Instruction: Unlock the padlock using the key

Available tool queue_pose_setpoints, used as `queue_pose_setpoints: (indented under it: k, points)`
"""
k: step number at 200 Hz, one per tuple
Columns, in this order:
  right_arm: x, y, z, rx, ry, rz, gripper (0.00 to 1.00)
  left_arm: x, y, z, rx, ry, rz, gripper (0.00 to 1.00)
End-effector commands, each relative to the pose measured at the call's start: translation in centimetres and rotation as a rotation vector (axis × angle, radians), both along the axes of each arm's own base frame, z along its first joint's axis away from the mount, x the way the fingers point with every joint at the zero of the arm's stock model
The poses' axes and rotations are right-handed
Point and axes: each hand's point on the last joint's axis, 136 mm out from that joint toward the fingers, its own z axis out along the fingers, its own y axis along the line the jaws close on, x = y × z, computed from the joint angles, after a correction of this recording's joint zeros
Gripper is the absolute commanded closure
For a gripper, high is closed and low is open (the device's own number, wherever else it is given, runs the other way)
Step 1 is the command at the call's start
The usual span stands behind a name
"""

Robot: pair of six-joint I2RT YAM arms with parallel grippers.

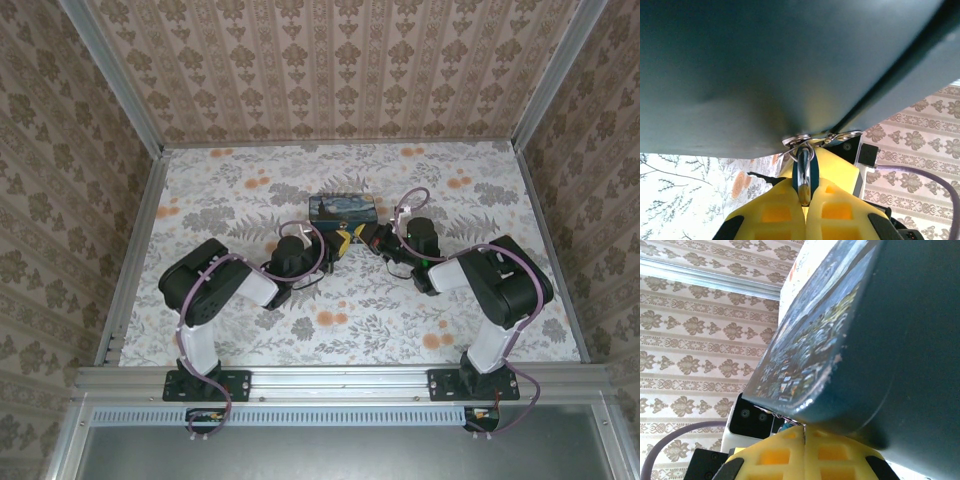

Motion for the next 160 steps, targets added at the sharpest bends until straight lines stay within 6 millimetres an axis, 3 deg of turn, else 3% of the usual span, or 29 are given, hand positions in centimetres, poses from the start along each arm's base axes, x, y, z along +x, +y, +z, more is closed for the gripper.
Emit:
queue_pose_setpoints:
  k: [1,30,68,81,112,160]
  points:
    - [-1.6,3.9,2.4,0.066,-0.037,0.127,1.00,-5.4,-4.0,1.4,-0.031,-0.109,-0.282,1.00]
    - [-1.4,4.1,2.2,0.125,-0.001,0.102,1.00,-4.8,-3.9,-0.6,0.022,-0.125,-0.270,1.00]
    - [-1.6,4.0,1.4,0.124,0.020,0.102,1.00,-4.0,-3.3,-1.6,0.061,-0.149,-0.246,1.00]
    - [-1.7,3.7,1.1,0.108,0.024,0.097,0.92,-3.7,-2.8,-2.0,0.071,-0.144,-0.232,1.00]
    - [-2.2,2.6,0.6,0.069,0.028,0.090,0.63,-3.2,-2.0,-2.6,0.089,-0.140,-0.210,1.00]
    - [-4.2,1.0,-0.5,-0.050,0.052,0.110,0.42,-2.3,-1.0,-3.3,0.107,-0.133,-0.188,1.00]
